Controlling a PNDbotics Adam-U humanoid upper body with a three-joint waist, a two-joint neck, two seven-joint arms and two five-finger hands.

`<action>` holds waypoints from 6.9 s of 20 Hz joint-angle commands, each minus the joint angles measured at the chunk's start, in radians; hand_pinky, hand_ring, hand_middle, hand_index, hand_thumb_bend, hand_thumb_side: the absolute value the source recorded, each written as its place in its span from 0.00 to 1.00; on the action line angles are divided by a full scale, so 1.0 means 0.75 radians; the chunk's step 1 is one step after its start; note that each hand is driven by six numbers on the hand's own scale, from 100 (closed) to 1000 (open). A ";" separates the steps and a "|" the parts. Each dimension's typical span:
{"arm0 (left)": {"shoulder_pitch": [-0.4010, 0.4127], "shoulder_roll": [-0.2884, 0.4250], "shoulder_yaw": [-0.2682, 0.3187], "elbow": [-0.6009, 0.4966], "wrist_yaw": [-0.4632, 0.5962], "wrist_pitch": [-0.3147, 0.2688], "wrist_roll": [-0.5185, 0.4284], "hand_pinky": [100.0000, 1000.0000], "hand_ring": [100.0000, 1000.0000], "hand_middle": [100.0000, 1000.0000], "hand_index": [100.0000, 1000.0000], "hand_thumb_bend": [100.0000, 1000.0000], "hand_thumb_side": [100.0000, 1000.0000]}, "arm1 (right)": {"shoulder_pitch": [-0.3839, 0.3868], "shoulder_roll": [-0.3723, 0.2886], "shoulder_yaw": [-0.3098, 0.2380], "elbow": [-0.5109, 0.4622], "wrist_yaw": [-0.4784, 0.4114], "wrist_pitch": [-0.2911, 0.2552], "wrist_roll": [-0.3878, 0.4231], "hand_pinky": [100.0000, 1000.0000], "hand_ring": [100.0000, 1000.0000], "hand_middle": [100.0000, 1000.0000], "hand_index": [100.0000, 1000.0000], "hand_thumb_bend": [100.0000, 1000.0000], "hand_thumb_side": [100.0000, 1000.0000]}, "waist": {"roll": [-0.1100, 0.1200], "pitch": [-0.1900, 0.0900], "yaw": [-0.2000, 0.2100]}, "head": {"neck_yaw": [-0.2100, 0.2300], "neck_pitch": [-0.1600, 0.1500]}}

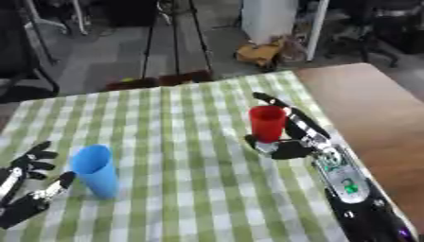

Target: Pour the contents of one cup into another cup.

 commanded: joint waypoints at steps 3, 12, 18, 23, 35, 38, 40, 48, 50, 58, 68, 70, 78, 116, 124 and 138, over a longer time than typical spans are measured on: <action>-0.062 0.026 -0.008 0.109 -0.075 -0.074 0.038 0.70 0.74 0.78 0.96 0.51 0.64 | -0.016 -0.025 0.000 -0.032 -0.010 0.003 -0.008 0.70 0.20 0.42 1.00 0.03 0.00 | -0.004 -0.022 -0.006 | -0.003 0.011; -0.121 -0.006 -0.011 0.270 -0.204 -0.150 0.121 0.70 0.74 0.77 0.96 0.52 0.65 | -0.019 -0.011 0.000 -0.022 -0.007 0.005 -0.015 0.71 0.20 0.42 1.00 0.03 0.00 | -0.010 -0.020 -0.017 | -0.004 0.017; -0.147 -0.028 -0.007 0.337 -0.261 -0.167 0.165 0.70 0.73 0.77 0.96 0.52 0.66 | -0.017 -0.008 0.002 -0.022 -0.007 0.006 -0.018 0.71 0.19 0.42 1.00 0.03 0.00 | -0.014 -0.018 -0.023 | -0.004 0.017; -0.159 -0.045 -0.003 0.381 -0.285 -0.174 0.190 0.70 0.73 0.77 0.96 0.51 0.67 | -0.018 -0.006 0.003 -0.024 -0.010 0.005 -0.021 0.71 0.19 0.42 0.99 0.03 0.00 | -0.016 -0.018 -0.029 | -0.005 0.018; -0.178 -0.056 -0.013 0.404 -0.295 -0.219 0.168 0.71 0.74 0.77 0.96 0.51 0.71 | -0.019 -0.003 0.005 -0.029 -0.015 0.008 -0.026 0.71 0.20 0.42 0.99 0.03 0.00 | -0.016 -0.017 -0.040 | -0.003 0.018; -0.176 -0.054 -0.017 0.400 -0.287 -0.228 0.133 0.72 0.74 0.77 0.97 0.52 0.74 | -0.019 -0.004 0.006 -0.029 -0.015 0.008 -0.027 0.71 0.20 0.42 0.99 0.03 0.00 | -0.014 -0.017 -0.042 | -0.003 0.017; -0.177 -0.054 -0.017 0.399 -0.280 -0.232 0.109 0.72 0.74 0.77 0.96 0.52 0.75 | -0.019 -0.004 0.006 -0.030 -0.016 0.008 -0.028 0.71 0.20 0.42 0.99 0.03 0.00 | -0.014 -0.018 -0.043 | -0.003 0.017; -0.192 -0.059 -0.020 0.386 -0.268 -0.241 0.064 0.72 0.74 0.77 0.96 0.51 0.75 | -0.016 -0.003 0.008 -0.035 -0.022 0.005 -0.033 0.71 0.20 0.42 0.99 0.02 0.00 | -0.019 -0.025 -0.049 | -0.002 0.021; -0.196 -0.059 -0.020 0.379 -0.276 -0.238 0.063 0.73 0.74 0.77 0.96 0.50 0.74 | -0.015 -0.003 0.009 -0.038 -0.025 0.005 -0.034 0.71 0.20 0.42 0.99 0.02 0.00 | -0.019 -0.026 -0.051 | -0.003 0.022; -0.202 -0.050 -0.022 0.333 -0.368 -0.202 0.087 0.74 0.75 0.76 0.96 0.54 0.72 | -0.014 -0.003 0.009 -0.041 -0.027 0.007 -0.037 0.70 0.20 0.42 0.99 0.03 0.00 | -0.017 -0.030 -0.054 | -0.003 0.021; -0.208 -0.052 -0.019 0.296 -0.409 -0.181 0.108 0.75 0.75 0.76 0.96 0.54 0.72 | -0.014 -0.002 0.011 -0.041 -0.028 0.008 -0.036 0.70 0.20 0.42 0.99 0.07 0.00 | -0.015 -0.033 -0.056 | -0.004 0.019; -0.212 -0.055 -0.019 0.295 -0.405 -0.181 0.104 0.75 0.75 0.76 0.96 0.54 0.72 | -0.014 -0.001 0.011 -0.042 -0.028 0.008 -0.036 0.70 0.20 0.42 0.99 0.07 0.00 | -0.015 -0.033 -0.058 | -0.003 0.018; -0.226 -0.062 -0.024 0.309 -0.397 -0.197 0.085 0.75 0.75 0.76 0.96 0.54 0.71 | -0.014 0.001 0.011 -0.045 -0.030 0.009 -0.042 0.71 0.20 0.42 0.99 0.07 0.00 | -0.015 -0.034 -0.067 | -0.005 0.017; -0.300 -0.133 -0.039 0.444 -0.457 -0.266 0.104 0.74 0.74 0.74 0.94 0.54 0.73 | -0.014 0.007 0.030 -0.135 -0.102 0.014 -0.045 0.71 0.21 0.43 0.99 0.05 0.00 | -0.033 -0.032 -0.105 | -0.001 0.018; -0.321 -0.154 -0.037 0.474 -0.470 -0.274 0.155 0.70 0.69 0.67 0.88 0.48 0.68 | -0.015 0.010 0.032 -0.133 -0.099 0.014 -0.048 0.71 0.21 0.42 0.99 0.05 0.00 | -0.035 -0.031 -0.109 | 0.003 0.017; -0.342 -0.177 -0.034 0.510 -0.432 -0.265 0.228 0.64 0.56 0.58 0.78 0.20 0.54 | -0.017 0.013 0.036 -0.132 -0.098 0.016 -0.051 0.71 0.21 0.42 0.99 0.04 0.00 | -0.029 -0.030 -0.118 | 0.003 0.008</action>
